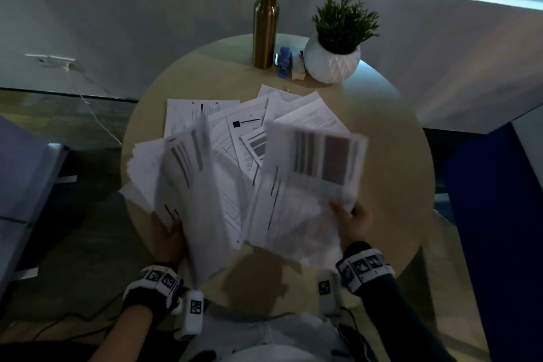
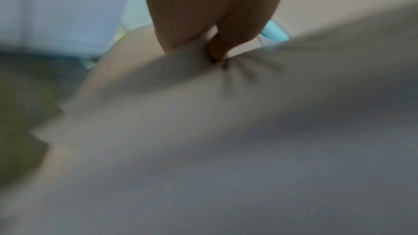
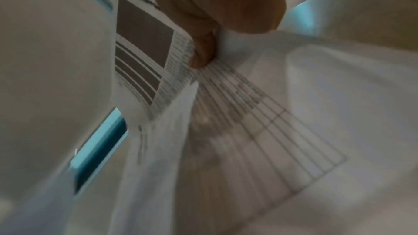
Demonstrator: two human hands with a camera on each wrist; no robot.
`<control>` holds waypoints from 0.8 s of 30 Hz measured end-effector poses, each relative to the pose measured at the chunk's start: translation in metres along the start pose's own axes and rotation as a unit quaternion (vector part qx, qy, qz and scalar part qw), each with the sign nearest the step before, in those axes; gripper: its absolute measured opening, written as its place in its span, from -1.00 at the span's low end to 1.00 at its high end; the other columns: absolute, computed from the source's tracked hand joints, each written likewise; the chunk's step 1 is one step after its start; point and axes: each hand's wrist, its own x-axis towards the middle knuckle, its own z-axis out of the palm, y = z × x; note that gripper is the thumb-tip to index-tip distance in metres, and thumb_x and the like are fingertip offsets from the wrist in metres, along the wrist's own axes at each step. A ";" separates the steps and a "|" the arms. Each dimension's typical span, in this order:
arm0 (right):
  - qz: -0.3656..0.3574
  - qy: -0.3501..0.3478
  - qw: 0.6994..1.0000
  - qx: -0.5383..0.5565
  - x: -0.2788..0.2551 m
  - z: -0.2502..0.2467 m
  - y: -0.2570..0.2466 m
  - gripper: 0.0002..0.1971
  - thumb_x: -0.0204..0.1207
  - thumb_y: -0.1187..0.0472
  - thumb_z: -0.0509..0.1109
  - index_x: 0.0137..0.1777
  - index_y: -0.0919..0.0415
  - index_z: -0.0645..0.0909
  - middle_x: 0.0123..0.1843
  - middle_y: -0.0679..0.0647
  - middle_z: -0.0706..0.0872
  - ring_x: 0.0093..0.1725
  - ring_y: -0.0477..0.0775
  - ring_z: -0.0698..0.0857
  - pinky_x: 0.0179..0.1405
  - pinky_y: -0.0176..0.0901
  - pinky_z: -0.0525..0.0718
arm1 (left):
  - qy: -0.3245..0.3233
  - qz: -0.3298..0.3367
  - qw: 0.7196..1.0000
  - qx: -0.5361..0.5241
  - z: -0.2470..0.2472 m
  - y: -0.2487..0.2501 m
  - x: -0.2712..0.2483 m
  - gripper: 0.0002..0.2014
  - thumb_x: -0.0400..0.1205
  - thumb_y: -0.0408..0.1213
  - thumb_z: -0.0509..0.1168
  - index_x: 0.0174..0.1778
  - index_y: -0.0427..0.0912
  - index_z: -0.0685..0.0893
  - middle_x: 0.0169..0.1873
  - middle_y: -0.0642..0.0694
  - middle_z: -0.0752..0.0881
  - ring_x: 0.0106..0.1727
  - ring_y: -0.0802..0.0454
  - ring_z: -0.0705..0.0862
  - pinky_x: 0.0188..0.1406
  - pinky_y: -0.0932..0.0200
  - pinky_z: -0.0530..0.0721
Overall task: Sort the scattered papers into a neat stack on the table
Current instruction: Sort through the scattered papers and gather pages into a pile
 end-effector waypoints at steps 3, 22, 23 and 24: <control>-0.015 0.042 0.996 0.072 0.015 -0.019 -0.026 -0.77 0.39 0.20 0.55 -0.42 0.18 0.59 -0.46 0.03 0.60 -0.50 -0.15 0.55 -0.50 -0.33 0.55 | 0.018 0.088 0.996 0.024 -0.001 0.033 -0.012 -0.57 0.70 -0.37 0.08 0.52 -0.14 0.27 0.42 -0.28 0.47 0.38 -0.27 0.48 0.37 -0.05 0.37; -0.074 -0.119 0.989 -0.034 0.033 0.031 -0.021 -0.76 0.46 0.30 0.45 -0.30 0.09 0.45 -0.17 0.33 0.69 -0.19 0.28 0.68 -0.23 0.21 0.71 | -0.180 0.186 0.966 -0.012 0.062 0.086 -0.019 -0.63 0.75 -0.29 -0.01 0.45 -0.29 0.42 0.42 -0.07 0.47 0.45 0.10 0.39 0.52 0.17 0.25; -0.068 -0.132 0.987 -0.056 0.036 0.033 -0.013 -0.73 0.47 0.28 0.45 -0.33 0.07 0.42 -0.17 0.36 0.68 -0.18 0.32 0.67 -0.23 0.21 0.69 | -0.183 0.157 0.970 -0.014 0.065 0.081 -0.019 -0.65 0.75 -0.28 -0.02 0.42 -0.25 0.45 0.40 -0.01 0.46 0.43 0.10 0.36 0.49 0.24 0.23; -0.054 -0.151 0.984 -0.079 0.040 0.036 -0.004 -0.73 0.47 0.26 0.44 -0.34 0.08 0.40 -0.19 0.35 0.67 -0.19 0.30 0.65 -0.26 0.14 0.66 | -0.194 0.122 0.973 -0.017 0.067 0.080 -0.023 -0.71 0.76 -0.27 -0.03 0.33 -0.16 0.48 0.30 0.08 0.46 0.36 0.16 0.33 0.37 0.36 0.22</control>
